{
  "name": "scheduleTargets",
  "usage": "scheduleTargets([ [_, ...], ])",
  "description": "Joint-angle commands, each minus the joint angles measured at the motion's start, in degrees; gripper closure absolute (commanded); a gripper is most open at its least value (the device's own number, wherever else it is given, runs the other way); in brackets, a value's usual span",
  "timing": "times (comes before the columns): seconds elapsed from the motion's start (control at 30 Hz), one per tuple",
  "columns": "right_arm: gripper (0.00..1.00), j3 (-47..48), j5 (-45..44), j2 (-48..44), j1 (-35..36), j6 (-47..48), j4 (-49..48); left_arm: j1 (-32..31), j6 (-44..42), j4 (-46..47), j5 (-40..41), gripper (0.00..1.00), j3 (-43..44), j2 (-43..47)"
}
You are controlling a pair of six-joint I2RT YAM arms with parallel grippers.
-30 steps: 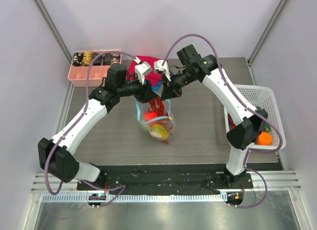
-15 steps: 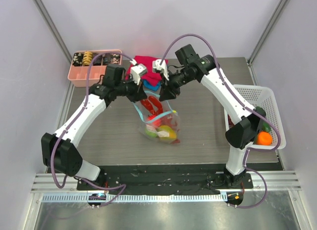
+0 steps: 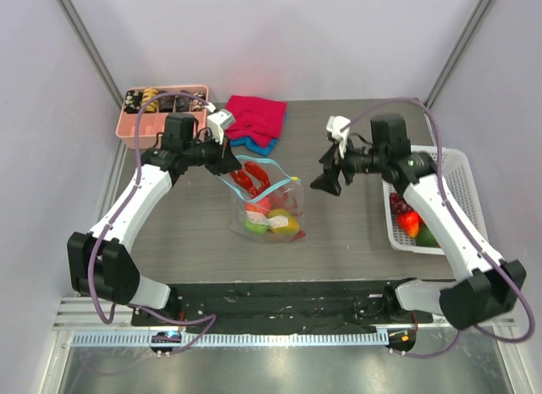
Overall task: Place the food in the zip-top bag and seal the zipper
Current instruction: Adjust the zipper food storage bag at the center of the board.
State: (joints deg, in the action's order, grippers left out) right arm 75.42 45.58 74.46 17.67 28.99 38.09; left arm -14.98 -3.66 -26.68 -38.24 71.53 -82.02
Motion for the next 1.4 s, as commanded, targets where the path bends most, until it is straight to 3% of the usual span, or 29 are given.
scheduleTargets([
  [0.0, 0.18, -14.9, -0.3, -8.2, 1.3, -7.1, -25.8, 0.0, -0.4, 2.5, -2.5, 1.00, 1.0, 1.6],
  [0.27, 0.22, -18.7, -1.5, -6.1, 5.7, -12.4, -36.8, 0.0, -0.3, 1.8, -2.5, 1.00, 2.2, 1.1],
  [0.37, 0.32, -17.2, -1.1, -3.6, 7.3, -12.5, -37.7, 0.0, 0.1, 1.6, -2.5, 1.00, 2.5, 0.8],
  [0.47, 0.53, -15.7, -0.1, -2.2, 8.7, -10.2, -35.5, 0.0, 0.5, 1.6, -2.2, 1.00, 2.8, 0.6],
  [0.6, 0.90, -15.1, 0.6, -2.6, 9.0, -5.4, -30.5, 0.0, 0.3, 1.6, -1.7, 1.00, 2.7, 0.9],
  [0.67, 0.99, -14.9, 0.3, -3.3, 9.1, -3.3, -29.0, -0.1, 0.2, 1.5, -1.2, 1.00, 2.7, 1.1],
  [0.8, 0.99, -14.9, -0.2, -4.6, 9.0, -2.0, -27.6, 0.0, 0.1, 1.5, -1.0, 1.00, 2.5, 1.5],
  [0.9, 0.99, -14.3, -0.3, -5.0, 9.0, -1.1, -26.9, 0.9, 1.9, 4.5, -0.9, 0.67, 2.6, 3.4],
  [0.93, 0.99, -14.5, -0.2, -5.2, 9.0, -0.9, -27.0, 1.0, 1.6, 5.5, -1.0, 0.48, 2.5, 5.1],
  [1.0, 0.99, -14.7, 0.1, -5.5, 9.0, 0.0, -27.4, 0.9, -0.5, 8.9, -1.7, 0.31, 2.4, 6.7],
  [1.17, 0.99, -15.1, 0.6, -5.8, 9.0, 2.5, -27.5, 0.0, -8.1, 8.6, -5.5, 0.26, 6.9, 7.4],
  [1.23, 0.99, -14.7, 0.7, -5.6, 9.1, 2.9, -27.7, -1.4, -14.5, 3.4, -8.9, 0.27, 8.9, 6.7],
  [1.37, 0.99, -14.0, 1.0, -5.5, 9.6, 3.4, -27.8, -9.8, -26.8, -4.9, -9.9, 0.30, 11.3, 5.7],
])
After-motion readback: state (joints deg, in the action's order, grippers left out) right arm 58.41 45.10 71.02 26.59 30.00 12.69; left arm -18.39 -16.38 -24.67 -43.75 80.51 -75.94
